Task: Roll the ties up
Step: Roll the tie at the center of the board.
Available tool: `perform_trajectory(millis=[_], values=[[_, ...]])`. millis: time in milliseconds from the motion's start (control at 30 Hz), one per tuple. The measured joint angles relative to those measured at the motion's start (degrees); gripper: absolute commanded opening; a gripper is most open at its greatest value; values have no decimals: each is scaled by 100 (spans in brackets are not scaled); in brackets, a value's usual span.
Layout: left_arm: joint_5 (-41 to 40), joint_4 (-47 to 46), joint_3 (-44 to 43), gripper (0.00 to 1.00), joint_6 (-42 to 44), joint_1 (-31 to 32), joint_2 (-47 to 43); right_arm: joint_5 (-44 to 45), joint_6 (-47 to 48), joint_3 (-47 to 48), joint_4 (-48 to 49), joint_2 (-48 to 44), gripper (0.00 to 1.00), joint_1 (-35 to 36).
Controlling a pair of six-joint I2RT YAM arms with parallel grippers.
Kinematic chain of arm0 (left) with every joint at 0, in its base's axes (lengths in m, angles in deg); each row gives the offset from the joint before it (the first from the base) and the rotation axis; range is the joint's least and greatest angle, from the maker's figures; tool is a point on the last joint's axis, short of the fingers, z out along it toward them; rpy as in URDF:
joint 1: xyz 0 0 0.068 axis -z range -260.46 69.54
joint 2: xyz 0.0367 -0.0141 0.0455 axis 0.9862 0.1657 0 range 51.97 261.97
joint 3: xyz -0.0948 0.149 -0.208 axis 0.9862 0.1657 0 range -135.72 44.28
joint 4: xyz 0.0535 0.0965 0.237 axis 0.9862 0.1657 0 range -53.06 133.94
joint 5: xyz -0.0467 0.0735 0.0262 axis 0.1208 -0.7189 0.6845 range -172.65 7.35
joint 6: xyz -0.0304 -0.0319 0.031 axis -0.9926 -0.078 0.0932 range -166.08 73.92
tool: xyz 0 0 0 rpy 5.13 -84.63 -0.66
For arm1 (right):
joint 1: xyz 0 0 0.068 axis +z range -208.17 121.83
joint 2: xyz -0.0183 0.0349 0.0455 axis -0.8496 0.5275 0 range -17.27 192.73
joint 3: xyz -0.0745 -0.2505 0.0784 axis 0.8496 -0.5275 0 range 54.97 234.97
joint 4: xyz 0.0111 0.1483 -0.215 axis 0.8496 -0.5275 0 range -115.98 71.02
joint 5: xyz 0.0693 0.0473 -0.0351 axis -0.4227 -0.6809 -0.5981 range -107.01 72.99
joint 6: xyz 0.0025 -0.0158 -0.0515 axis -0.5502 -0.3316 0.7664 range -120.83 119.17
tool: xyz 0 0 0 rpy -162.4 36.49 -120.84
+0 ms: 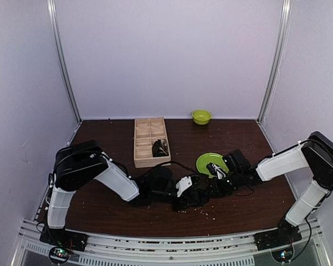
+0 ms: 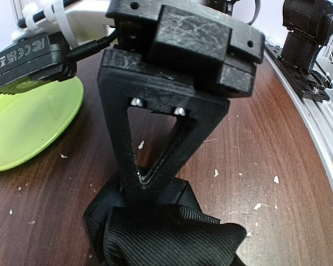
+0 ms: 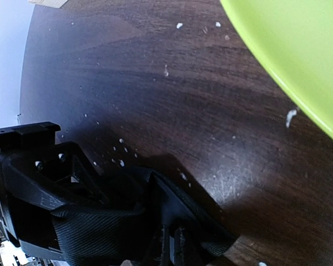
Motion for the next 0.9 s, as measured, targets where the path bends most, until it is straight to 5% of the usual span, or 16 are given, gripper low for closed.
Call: perform_trajectory(millis=[433, 900], values=[[-577, 1344, -125, 39, 214, -7, -555, -74, -9, -122, 570, 142, 10, 17], [-573, 1934, -629, 39, 382, -13, -289, -57, -238, -175, 74, -713, 51, -31]])
